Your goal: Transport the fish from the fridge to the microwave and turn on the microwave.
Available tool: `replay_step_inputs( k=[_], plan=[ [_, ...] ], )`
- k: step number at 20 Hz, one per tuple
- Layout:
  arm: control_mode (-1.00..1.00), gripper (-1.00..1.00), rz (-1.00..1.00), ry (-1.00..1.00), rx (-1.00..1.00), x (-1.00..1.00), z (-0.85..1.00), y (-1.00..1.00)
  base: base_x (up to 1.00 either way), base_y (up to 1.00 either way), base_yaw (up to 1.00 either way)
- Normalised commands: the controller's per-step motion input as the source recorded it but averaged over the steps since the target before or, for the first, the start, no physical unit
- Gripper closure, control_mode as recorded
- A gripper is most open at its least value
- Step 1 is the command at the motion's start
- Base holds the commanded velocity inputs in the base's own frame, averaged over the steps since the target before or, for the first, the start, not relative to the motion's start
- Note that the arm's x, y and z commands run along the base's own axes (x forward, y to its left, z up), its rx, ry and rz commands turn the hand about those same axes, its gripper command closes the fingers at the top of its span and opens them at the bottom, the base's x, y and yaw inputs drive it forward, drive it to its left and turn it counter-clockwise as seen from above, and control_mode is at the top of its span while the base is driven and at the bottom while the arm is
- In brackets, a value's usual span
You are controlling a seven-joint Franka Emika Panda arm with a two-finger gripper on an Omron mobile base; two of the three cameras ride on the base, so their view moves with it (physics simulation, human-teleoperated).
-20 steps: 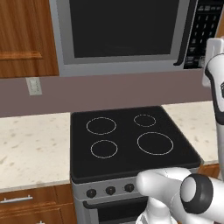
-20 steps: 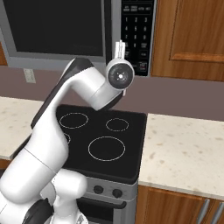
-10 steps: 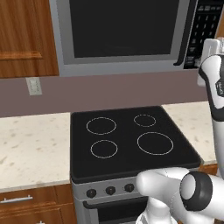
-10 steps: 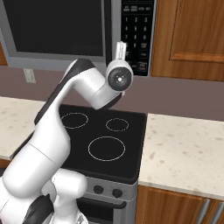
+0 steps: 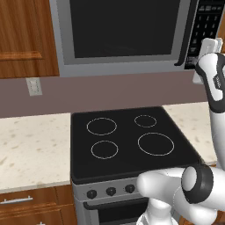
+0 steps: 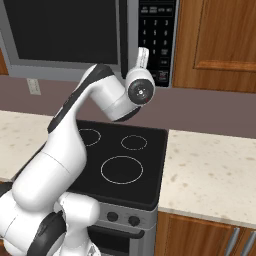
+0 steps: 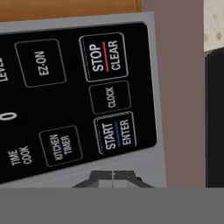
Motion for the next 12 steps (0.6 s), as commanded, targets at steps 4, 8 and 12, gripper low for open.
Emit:
replay_step_inputs(
  k=[4, 8, 12],
  plan=[
    [-1.0, 1.0, -0.01, -0.01, 0.04, 0.29, -0.08, -0.07, 0.0, 0.0, 0.0],
    [-1.0, 1.0, -0.01, 0.0, 0.03, 0.24, -0.14, -0.07, 0.0, 0.0, 0.0],
    [-1.0, 1.0, 0.0, 0.0, 0.04, 0.27, -0.12, -0.09, 0.0, 0.0, 0.0]
  ],
)
